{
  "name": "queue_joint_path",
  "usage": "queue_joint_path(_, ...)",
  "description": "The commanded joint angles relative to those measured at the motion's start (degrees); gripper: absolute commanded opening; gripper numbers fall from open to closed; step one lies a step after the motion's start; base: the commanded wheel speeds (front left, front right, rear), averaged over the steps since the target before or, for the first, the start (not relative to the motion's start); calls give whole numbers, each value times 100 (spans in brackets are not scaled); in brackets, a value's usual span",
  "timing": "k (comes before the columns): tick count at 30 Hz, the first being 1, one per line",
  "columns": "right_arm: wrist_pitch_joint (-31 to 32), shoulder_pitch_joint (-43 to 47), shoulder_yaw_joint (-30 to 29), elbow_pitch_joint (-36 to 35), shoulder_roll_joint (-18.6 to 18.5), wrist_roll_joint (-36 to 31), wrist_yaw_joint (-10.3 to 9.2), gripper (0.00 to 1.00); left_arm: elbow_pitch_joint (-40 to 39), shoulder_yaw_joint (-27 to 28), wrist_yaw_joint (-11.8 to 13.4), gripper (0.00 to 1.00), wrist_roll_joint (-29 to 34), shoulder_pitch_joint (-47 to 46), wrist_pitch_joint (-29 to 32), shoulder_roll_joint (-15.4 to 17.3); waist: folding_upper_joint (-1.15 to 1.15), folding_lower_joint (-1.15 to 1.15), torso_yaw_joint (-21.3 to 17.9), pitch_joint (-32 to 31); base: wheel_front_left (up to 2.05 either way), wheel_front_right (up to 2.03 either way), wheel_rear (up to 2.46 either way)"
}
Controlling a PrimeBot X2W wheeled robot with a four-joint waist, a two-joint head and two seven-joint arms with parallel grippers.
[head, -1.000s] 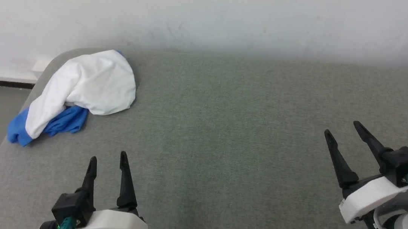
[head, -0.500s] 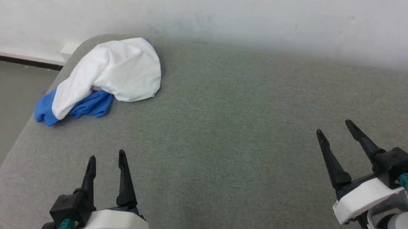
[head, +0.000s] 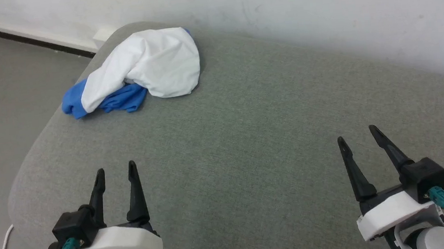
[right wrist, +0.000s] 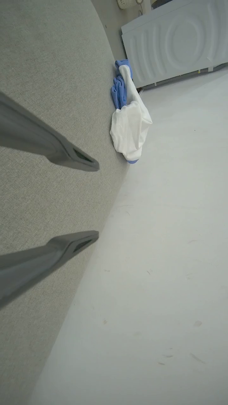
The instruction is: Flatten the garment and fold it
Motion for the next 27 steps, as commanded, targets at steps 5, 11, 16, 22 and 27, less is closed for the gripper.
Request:
queue_joint_path(5,-63,-109,31,-28,14,-78,-4,100,84,19,68,100,-154,-292,-112,-10,0,0,114,123,0,0,0)
queue_joint_path(11,-52,-197,97,-89,15,-153,-4,100,190,120,-6,100,-198,-692,-184,-10,0,0,129,320,0,0,0)
queue_joint_path(16,-26,-311,137,-175,16,-241,-4,100,234,335,-188,100,-14,-1342,-243,-11,0,0,77,577,0,0,0)
queue_joint_path(22,7,-485,204,-268,17,-350,-4,100,242,761,-435,100,284,-2534,-315,31,0,0,-83,987,0,0,0)
queue_joint_path(27,-8,-723,275,-308,12,-402,-4,100,681,1069,-589,100,356,-3715,-375,303,0,0,-321,1374,0,0,0)
